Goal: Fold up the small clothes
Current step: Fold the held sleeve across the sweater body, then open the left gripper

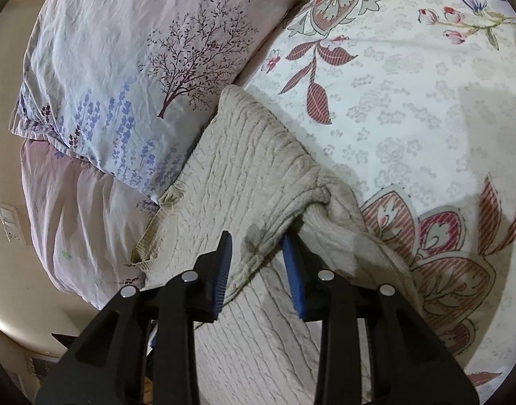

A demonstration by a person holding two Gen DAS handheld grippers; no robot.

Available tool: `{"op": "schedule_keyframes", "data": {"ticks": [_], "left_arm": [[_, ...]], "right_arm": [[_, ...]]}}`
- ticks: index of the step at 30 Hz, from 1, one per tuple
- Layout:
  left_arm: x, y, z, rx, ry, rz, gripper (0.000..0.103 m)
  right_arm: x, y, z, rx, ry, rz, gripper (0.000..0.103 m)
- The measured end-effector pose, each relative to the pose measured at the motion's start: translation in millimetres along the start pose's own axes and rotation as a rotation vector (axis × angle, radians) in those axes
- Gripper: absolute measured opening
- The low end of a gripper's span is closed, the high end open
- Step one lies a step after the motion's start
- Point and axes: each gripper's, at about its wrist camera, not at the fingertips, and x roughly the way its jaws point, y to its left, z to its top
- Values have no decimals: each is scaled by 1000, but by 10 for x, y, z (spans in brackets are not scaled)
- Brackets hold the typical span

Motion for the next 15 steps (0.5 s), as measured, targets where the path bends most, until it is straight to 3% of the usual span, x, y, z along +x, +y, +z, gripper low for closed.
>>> {"op": "schedule_keyframes", "data": {"ticks": [1, 3, 9, 10, 12, 15], "left_arm": [[-17, -11, -6, 1, -9, -28, 59], [-46, -79, -13, 25, -37, 1, 67], [-32, -89, 15, 10, -48, -2, 64], [-18, -107, 30, 18, -53, 10, 61], [-14, -92, 77, 18, -64, 8, 30], [9, -106, 131, -5, -70, 0, 11]], "right_arm": [[-8, -6, 0, -1, 1, 1, 32], [-14, -18, 1, 1, 2, 1, 32], [-11, -17, 7, -3, 6, 1, 32], [-6, -13, 11, -7, 5, 0, 31], [-4, -9, 16, -12, -2, -3, 30], [4, -20, 21, -21, -18, -12, 20]]}}
